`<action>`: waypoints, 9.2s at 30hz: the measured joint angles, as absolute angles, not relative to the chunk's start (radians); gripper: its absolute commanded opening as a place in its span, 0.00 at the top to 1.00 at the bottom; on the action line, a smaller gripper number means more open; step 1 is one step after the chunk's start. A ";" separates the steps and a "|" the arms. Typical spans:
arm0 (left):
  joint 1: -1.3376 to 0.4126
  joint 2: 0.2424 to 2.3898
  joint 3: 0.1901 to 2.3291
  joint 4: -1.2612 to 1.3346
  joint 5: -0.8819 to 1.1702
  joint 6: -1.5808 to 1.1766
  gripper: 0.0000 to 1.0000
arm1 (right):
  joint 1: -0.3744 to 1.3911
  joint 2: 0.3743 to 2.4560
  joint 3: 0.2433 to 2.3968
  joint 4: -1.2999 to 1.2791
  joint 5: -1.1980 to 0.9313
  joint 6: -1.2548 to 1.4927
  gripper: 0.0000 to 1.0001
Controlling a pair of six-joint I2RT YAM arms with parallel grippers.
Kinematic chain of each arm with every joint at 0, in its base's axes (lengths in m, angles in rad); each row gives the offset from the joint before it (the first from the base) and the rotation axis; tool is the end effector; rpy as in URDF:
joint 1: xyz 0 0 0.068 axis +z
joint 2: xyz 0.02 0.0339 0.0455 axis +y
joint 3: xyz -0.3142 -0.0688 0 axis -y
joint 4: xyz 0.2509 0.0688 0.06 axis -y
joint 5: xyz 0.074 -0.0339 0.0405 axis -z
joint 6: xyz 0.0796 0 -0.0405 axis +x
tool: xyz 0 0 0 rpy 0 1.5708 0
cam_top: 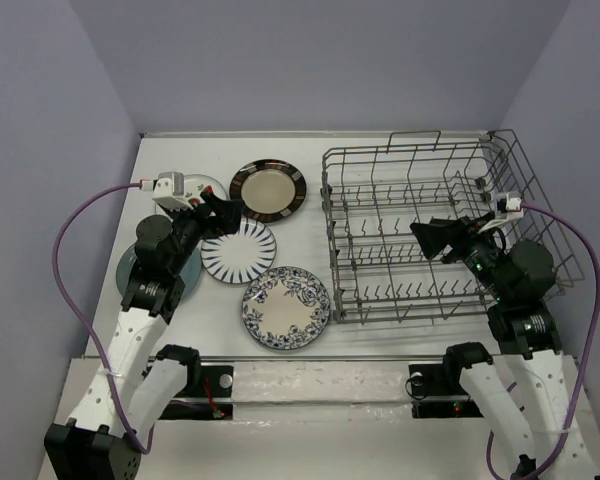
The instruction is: Load the plates into the dish rack
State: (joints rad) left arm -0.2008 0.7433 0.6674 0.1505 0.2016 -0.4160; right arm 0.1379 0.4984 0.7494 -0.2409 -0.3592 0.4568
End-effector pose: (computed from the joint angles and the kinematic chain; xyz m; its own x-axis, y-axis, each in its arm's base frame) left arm 0.1879 -0.0545 0.3783 -0.0912 -0.3855 -0.9182 0.3872 0.8357 -0.3893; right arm 0.1157 0.0443 0.3856 -0.2014 0.3889 -0.8990 -0.4324 0.7882 0.4379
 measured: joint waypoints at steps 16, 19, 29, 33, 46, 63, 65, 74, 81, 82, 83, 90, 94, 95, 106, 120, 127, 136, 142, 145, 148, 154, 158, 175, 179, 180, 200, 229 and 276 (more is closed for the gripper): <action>-0.252 0.943 0.636 0.312 0.136 -0.640 0.01 | 0.138 0.524 0.734 -0.223 -0.374 0.461 0.29; -0.284 1.054 0.649 0.319 0.089 -0.652 0.05 | 0.138 0.532 0.733 -0.223 -0.376 0.461 0.29; -0.346 1.377 0.702 0.319 -0.121 -0.675 0.19 | 0.138 0.550 0.710 -0.211 -0.388 0.461 0.29; -0.345 1.421 0.723 0.319 -0.207 -0.673 0.20 | 0.138 0.550 0.689 -0.204 -0.401 0.468 0.30; -0.282 1.691 0.933 0.332 -0.253 -0.651 0.27 | 0.138 0.548 0.672 -0.200 -0.430 0.472 0.30; -0.249 1.872 1.013 0.340 -0.187 -0.652 0.35 | 0.138 0.558 0.672 -0.199 -0.448 0.472 0.30; -0.247 1.891 1.026 0.348 -0.184 -0.653 0.35 | 0.138 0.558 0.672 -0.199 -0.450 0.472 0.30; -0.227 1.935 1.035 0.426 -0.157 -0.680 0.42 | 0.138 0.558 0.672 -0.197 -0.453 0.472 0.30; -0.224 1.955 1.034 0.473 -0.149 -0.700 0.64 | 0.138 0.572 0.672 -0.194 -0.453 0.472 0.30; -0.224 1.959 1.034 0.481 -0.147 -0.702 0.68 | 0.138 0.572 0.672 -0.194 -0.453 0.472 0.30; -0.224 1.963 1.034 0.488 -0.147 -0.707 0.72 | 0.138 0.574 0.672 -0.194 -0.452 0.472 0.30; -0.199 1.977 1.005 0.621 -0.080 -0.764 0.94 | 0.138 0.576 0.672 -0.194 -0.452 0.476 0.30; -0.186 1.969 0.938 0.756 -0.044 -0.840 0.94 | 0.138 0.577 0.672 -0.193 -0.452 0.479 0.30; -0.181 1.956 0.926 0.793 -0.033 -0.849 0.94 | 0.138 0.577 0.672 -0.193 -0.452 0.480 0.30; -0.159 1.840 0.725 0.985 -0.022 -0.852 0.94 | 0.138 0.726 0.680 -0.135 -0.529 0.517 0.29; -0.134 1.695 0.669 1.013 0.036 -0.857 0.94 | 0.159 0.927 0.770 0.002 -0.607 0.551 0.20; -0.129 1.515 0.681 1.002 0.050 -0.846 0.94 | 0.215 1.028 0.821 0.058 -0.616 0.559 0.19; -0.116 1.365 0.703 0.914 0.043 -0.819 0.94 | 0.304 1.174 0.936 0.088 -0.614 0.559 0.13; -0.115 1.242 0.701 0.842 0.072 -0.832 0.94 | 0.316 1.263 1.012 0.131 -0.618 0.567 0.07; -0.122 1.185 0.686 0.844 0.106 -0.862 0.94 | 0.316 1.309 1.037 0.146 -0.627 0.577 0.06; -0.135 1.140 0.661 0.862 0.155 -0.905 0.94 | 0.316 1.336 1.041 0.150 -0.630 0.581 0.05; -0.225 1.121 0.627 0.874 0.212 -0.949 0.94 | 0.316 1.356 1.055 0.150 -0.641 0.571 0.03; -0.298 1.121 0.611 0.877 0.258 -0.971 0.94 | 0.316 1.356 1.060 0.154 -0.655 0.569 0.03; -0.391 1.033 0.588 0.874 0.302 -0.963 0.42 | 0.316 1.191 0.949 0.205 -0.642 0.668 0.93; -0.411 0.931 0.588 0.810 0.297 -0.937 0.23 | 0.324 1.103 0.952 0.120 -0.576 0.604 0.93; -0.413 0.895 0.587 0.781 0.297 -0.922 0.01 | 0.315 1.080 0.958 0.077 -0.550 0.576 0.93; -0.583 0.553 0.688 0.154 0.398 -0.405 0.01 | 0.152 1.048 1.223 -0.442 0.365 0.113 0.93; -0.806 0.418 0.703 -0.054 0.102 -0.165 0.01 | 0.012 1.320 1.304 -0.472 0.313 -0.239 0.93; -0.737 0.528 0.702 -0.067 0.065 -0.162 0.01 | -0.093 1.663 1.380 -0.181 0.076 -0.179 0.39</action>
State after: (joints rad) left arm -0.7372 0.5282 0.7025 -0.0673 0.0650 -0.1623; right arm -0.0925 1.6627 1.3804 -0.1810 0.0761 -0.1787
